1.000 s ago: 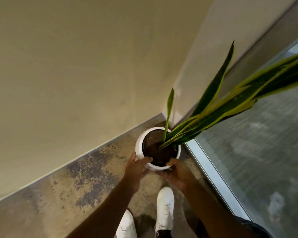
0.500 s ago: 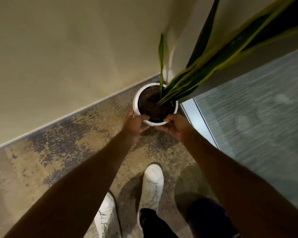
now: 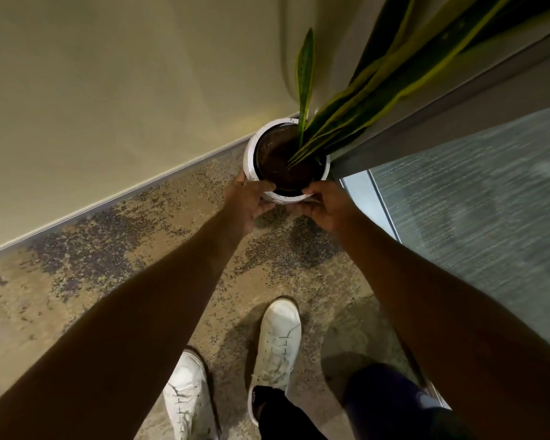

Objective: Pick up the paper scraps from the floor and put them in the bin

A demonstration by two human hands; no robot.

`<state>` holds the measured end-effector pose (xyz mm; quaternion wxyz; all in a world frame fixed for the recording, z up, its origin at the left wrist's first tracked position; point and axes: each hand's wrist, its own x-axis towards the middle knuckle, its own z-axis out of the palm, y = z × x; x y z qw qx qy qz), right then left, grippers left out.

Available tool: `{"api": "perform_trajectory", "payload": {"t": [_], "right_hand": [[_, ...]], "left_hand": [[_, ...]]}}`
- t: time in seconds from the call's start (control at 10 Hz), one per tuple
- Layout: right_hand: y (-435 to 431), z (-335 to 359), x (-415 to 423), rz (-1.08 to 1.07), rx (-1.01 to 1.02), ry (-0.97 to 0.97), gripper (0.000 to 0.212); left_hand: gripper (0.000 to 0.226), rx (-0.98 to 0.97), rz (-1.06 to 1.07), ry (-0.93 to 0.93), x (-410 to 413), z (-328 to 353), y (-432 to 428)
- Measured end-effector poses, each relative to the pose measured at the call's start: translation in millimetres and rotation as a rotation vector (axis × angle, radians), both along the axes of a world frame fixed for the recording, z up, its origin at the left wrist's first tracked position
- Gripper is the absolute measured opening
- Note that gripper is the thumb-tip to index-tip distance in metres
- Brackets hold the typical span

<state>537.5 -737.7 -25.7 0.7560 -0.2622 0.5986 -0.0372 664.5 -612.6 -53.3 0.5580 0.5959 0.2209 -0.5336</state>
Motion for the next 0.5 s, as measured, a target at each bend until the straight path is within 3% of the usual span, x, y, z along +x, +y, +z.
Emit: {"api": "perform_trajectory", "payload": {"t": [0.3,0.5], "right_hand": [[0,10,4,-0.067,-0.049,-0.002,0.030],[15,34,-4,-0.195,-0.011,0.012,0.027]], "left_hand": [[0.070,-0.064,-0.154,-0.023,17,24,1],[0.082,0.076,-0.213,-0.056,12,56,29]]}}
